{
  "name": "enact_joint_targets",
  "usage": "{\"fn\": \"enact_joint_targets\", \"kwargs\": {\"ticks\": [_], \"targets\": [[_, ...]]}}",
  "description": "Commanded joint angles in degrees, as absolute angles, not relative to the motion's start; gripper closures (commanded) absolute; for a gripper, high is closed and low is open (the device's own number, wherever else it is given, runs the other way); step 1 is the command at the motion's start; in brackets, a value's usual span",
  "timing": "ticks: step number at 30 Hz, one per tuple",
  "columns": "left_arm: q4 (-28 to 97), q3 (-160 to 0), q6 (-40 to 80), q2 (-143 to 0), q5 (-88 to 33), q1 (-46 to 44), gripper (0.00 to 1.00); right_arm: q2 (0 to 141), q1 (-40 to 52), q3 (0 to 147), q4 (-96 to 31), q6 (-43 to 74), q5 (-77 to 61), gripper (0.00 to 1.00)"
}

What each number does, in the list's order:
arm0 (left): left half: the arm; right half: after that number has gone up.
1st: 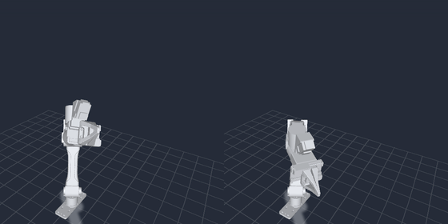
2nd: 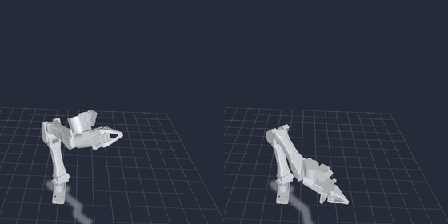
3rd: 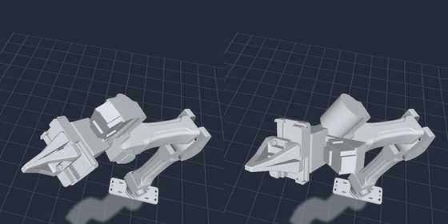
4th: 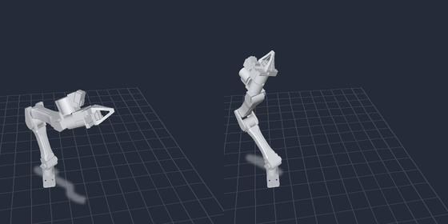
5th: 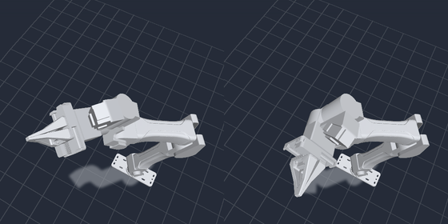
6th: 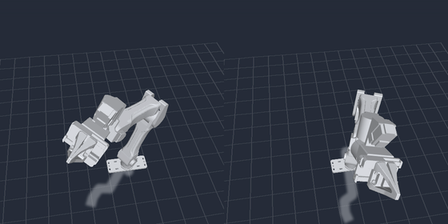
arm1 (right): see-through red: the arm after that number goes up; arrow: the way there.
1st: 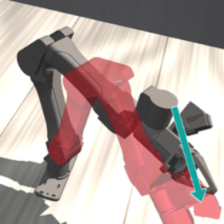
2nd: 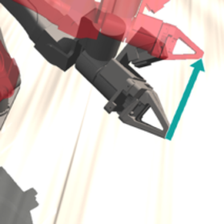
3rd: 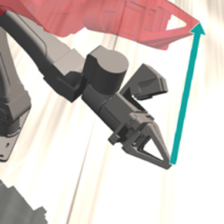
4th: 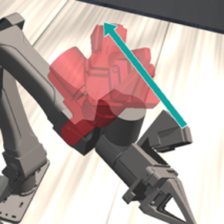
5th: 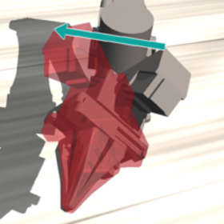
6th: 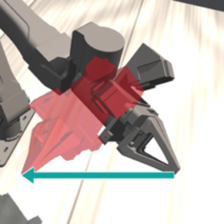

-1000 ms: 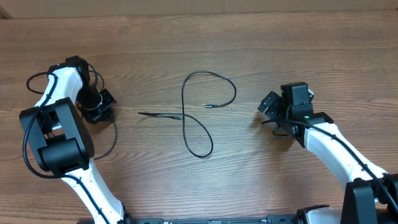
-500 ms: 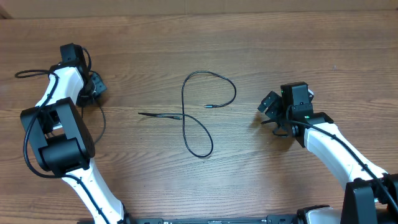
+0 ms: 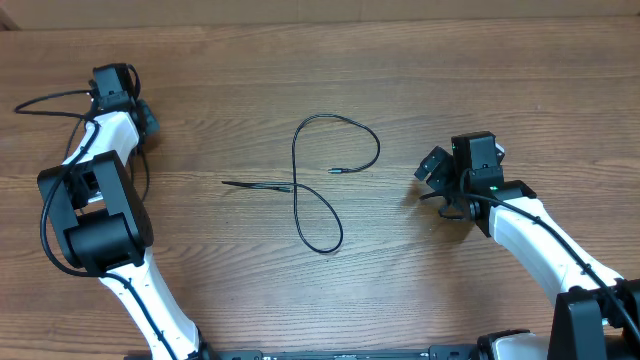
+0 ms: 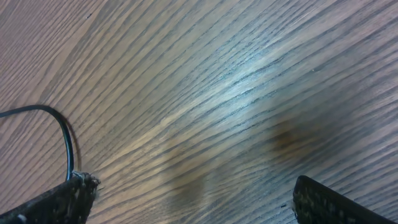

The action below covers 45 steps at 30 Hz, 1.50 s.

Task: Untangle cables

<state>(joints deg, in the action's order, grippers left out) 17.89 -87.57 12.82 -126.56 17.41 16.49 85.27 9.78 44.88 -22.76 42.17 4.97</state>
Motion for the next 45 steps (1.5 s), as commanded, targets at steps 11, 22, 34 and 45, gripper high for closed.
{"fn": "enact_joint_targets", "kwargs": {"ticks": [11, 22, 34, 45], "targets": [[28.3, -93.3, 10.3, -113.4, 3.1, 16.1, 0.0, 85.0, 9.6, 44.2, -22.6, 42.0, 6.0, 0.0], [52.7, -92.9, 12.0, -109.4, -16.3, 16.1, 0.0, 85.0, 9.6, 44.2, -22.6, 42.0, 6.0, 0.0], [56.9, -89.6, 15.0, -109.5, -16.1, 15.8, 0.01, 85.0, 9.6, 44.2, -22.7, 42.0, 6.0, 0.0], [56.9, -89.6, 15.0, -109.5, -16.1, 15.8, 0.0, 85.0, 9.6, 44.2, -22.6, 42.0, 6.0, 0.0]]}}
